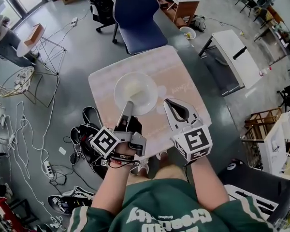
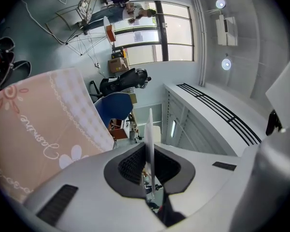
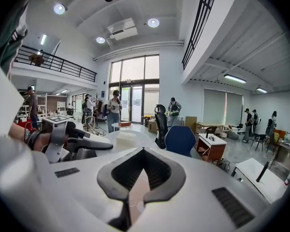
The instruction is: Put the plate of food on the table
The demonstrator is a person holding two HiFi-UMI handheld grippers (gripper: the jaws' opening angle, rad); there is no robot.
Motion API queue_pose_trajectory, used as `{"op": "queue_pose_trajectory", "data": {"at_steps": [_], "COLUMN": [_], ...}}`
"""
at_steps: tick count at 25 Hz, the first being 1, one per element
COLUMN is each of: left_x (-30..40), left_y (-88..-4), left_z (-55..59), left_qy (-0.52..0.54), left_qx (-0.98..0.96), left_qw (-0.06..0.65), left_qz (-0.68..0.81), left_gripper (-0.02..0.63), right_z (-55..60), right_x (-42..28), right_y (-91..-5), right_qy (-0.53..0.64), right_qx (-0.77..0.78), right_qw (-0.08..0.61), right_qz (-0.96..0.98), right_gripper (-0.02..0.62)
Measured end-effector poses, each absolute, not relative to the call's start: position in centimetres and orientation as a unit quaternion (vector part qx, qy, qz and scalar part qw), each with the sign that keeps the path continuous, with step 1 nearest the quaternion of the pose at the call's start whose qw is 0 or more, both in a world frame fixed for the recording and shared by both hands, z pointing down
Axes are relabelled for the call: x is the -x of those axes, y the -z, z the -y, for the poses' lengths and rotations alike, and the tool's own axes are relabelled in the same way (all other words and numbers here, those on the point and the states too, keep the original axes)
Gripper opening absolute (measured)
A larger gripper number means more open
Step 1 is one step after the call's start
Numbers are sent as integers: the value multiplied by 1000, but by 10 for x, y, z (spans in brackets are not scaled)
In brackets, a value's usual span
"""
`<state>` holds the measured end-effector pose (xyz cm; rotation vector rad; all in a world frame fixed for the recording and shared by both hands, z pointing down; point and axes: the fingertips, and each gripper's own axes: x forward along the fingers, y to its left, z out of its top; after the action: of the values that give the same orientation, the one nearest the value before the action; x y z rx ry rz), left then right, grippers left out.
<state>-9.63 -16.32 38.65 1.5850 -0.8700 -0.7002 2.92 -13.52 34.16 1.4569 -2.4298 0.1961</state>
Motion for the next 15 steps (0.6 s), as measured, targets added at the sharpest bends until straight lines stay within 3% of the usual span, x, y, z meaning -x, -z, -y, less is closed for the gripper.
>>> {"op": "queue_pose_trajectory", "data": {"at_steps": [15], "left_x": [82], "left_y": [-450], "left_z": [189], "left_qy": [290], "left_qx": [-634], "left_qw": [590], "left_qz": [406], "left_gripper": [26], "right_z": [175], "right_x": [-35], "right_y": [-396], "right_qy": [-114], "right_qx": [-458], "right_qw": [169], "right_qz": [865], "right_gripper": [14]}}
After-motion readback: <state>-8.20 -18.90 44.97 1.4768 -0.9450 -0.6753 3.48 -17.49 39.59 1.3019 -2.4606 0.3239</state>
